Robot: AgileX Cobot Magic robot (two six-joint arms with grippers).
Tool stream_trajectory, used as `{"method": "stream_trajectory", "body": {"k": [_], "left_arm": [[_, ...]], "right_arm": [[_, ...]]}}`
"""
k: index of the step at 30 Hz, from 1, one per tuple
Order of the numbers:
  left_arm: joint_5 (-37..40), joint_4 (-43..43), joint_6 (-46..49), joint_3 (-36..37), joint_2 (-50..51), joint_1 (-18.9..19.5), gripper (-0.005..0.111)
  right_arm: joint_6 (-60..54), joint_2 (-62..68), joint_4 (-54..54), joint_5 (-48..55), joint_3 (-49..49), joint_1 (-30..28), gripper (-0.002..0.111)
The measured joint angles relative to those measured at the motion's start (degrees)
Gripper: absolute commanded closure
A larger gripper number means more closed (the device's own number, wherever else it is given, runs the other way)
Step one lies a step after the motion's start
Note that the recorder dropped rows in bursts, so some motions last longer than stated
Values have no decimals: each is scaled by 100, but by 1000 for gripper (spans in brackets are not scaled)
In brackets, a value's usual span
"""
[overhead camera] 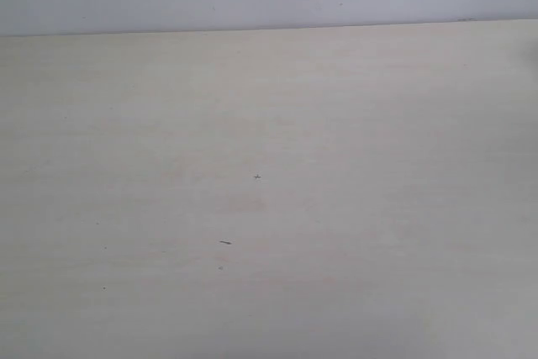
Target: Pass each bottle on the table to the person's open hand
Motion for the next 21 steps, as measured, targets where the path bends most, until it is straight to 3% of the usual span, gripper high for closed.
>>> {"method": "stream_trajectory", "body": {"k": [5,21], "left_arm": [[0,0,0,0,0,-383,107],[0,0,0,0,0,-425,107]], "right_arm": [[0,0,0,0,0,0,108],[0,0,0,0,0,0,108]]}}
